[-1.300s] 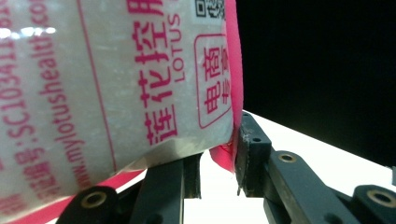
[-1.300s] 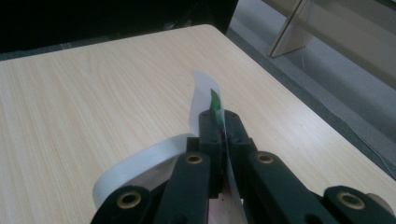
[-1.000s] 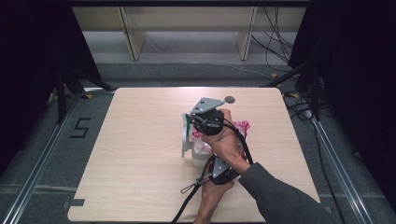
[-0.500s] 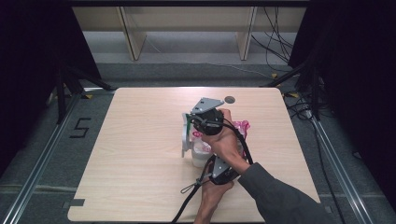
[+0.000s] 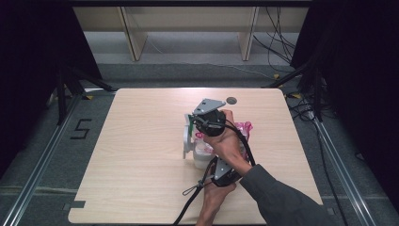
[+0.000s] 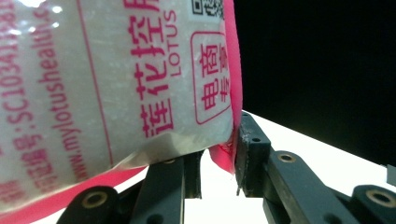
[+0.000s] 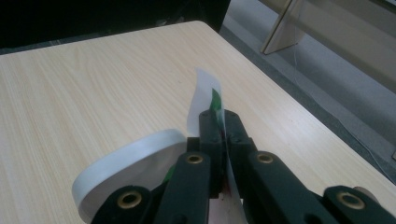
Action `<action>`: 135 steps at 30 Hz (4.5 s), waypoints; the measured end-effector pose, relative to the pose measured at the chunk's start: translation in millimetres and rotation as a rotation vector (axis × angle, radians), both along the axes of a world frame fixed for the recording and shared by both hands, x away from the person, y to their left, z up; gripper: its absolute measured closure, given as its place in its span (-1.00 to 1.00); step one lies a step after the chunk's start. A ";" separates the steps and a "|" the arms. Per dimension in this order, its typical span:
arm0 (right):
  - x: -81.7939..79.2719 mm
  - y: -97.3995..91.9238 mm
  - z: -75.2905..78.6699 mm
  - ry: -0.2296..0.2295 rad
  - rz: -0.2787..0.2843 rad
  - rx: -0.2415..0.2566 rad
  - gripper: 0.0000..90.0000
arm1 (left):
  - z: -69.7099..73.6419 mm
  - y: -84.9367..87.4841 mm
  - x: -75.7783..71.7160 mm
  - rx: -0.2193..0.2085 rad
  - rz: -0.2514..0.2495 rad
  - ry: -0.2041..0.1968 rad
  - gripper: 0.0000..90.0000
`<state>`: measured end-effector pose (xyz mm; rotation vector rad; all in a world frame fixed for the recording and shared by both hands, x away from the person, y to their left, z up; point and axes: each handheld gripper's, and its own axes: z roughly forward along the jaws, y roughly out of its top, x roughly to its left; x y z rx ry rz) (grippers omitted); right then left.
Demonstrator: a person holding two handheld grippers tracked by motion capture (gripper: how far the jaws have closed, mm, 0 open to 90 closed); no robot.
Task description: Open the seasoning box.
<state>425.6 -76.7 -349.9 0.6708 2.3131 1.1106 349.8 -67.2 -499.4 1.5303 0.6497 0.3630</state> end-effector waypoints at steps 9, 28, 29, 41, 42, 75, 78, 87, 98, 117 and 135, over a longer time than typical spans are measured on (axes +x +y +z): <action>0.0 0.9 0.8 0.002 0.019 -0.001 0.99 | 0.4 1.3 -0.2 -0.006 -0.005 0.001 0.65; 0.5 2.1 -0.1 -0.003 0.009 -0.004 0.99 | 0.7 1.5 -0.5 -0.012 -0.008 0.001 0.65; 0.6 2.5 -1.0 -0.010 0.005 -0.009 0.99 | 0.6 1.1 -0.6 -0.012 -0.010 0.002 0.65; 0.5 2.6 -1.8 -0.007 0.003 -0.018 0.99 | 0.2 0.8 -0.6 -0.011 -0.007 0.001 0.65; 0.9 2.4 -1.9 -0.013 0.008 -0.023 0.99 | 0.4 0.8 -0.5 -0.011 -0.008 0.002 0.65; 3.5 1.4 0.9 -0.020 0.000 -0.012 0.99 | 1.1 5.4 0.3 0.036 -0.012 -0.015 0.66; 3.9 1.3 -1.4 -0.009 -0.007 -0.024 0.99 | 1.2 6.4 1.3 0.073 -0.013 -0.019 0.66; 2.8 2.2 -1.9 -0.015 -0.009 -0.015 0.99 | 1.5 7.0 1.4 0.077 -0.012 -0.021 0.66; 3.8 0.0 0.4 -0.005 -0.010 -0.003 0.99 | 1.6 6.9 1.0 0.074 -0.006 -0.025 0.66; 2.7 -11.0 3.1 -0.018 0.011 0.048 0.99 | -4.3 4.7 0.7 0.093 0.060 -0.007 0.66; -9.0 -46.3 12.7 0.006 0.014 0.203 1.00 | -11.8 5.9 3.7 0.148 0.056 0.027 0.65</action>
